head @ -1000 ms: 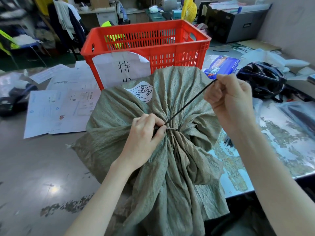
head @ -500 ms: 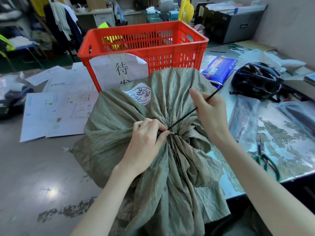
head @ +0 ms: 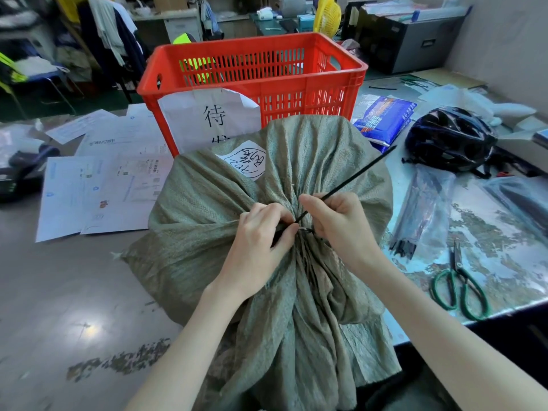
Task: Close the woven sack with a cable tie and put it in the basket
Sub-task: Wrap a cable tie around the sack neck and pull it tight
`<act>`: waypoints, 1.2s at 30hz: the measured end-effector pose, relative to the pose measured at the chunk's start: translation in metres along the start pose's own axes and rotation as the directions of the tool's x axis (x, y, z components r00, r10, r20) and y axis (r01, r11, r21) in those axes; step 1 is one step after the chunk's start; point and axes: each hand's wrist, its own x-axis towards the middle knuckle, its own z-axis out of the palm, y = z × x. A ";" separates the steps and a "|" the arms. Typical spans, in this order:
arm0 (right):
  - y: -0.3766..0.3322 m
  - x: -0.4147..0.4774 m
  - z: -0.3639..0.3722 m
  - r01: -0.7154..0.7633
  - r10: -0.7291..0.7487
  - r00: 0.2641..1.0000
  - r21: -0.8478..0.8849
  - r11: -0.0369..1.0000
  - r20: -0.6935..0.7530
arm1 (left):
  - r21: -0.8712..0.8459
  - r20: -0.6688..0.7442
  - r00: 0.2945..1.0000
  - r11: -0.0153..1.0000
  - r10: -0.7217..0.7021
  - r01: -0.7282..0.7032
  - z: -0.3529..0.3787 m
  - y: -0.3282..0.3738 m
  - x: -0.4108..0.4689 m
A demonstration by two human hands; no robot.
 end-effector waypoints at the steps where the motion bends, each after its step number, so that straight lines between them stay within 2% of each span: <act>1: -0.001 0.000 0.000 -0.001 0.001 1.000 0.023 1.000 -0.008 | 0.003 0.006 1.000 1.000 0.003 -0.003 0.000 0.000 0.002; 7: -0.002 0.001 -0.003 -0.014 0.021 0.999 0.182 0.983 -0.038 | 0.028 0.058 0.996 0.997 0.066 -0.068 -0.003 -0.002 0.014; 13: -0.009 0.010 -0.012 0.025 -0.010 0.997 0.190 0.982 -0.077 | 0.013 0.106 0.991 0.997 0.076 -0.078 -0.003 -0.006 0.017; 17: -0.019 0.016 -0.019 0.047 -0.021 0.995 0.278 0.959 -0.095 | -0.013 0.100 0.992 0.997 0.071 -0.070 -0.004 -0.008 0.016; 25: -0.030 0.025 -0.027 0.090 -0.054 0.992 0.330 0.940 -0.118 | -0.066 0.062 0.995 0.995 0.078 -0.074 -0.005 -0.009 0.016; 31: -0.011 0.018 -0.019 0.022 0.011 0.989 0.227 0.974 -0.145 | -0.073 0.105 0.994 0.997 -0.013 0.020 0.010 -0.023 0.005; 34: -0.006 0.012 -0.021 -0.035 0.056 0.994 0.209 0.977 -0.098 | -0.066 0.099 0.994 0.996 -0.049 0.056 0.017 -0.027 -0.001; 36: -0.008 0.009 -0.025 -0.005 0.012 0.999 0.167 0.986 -0.044 | -0.054 0.076 0.996 0.997 -0.055 0.059 0.020 -0.027 -0.002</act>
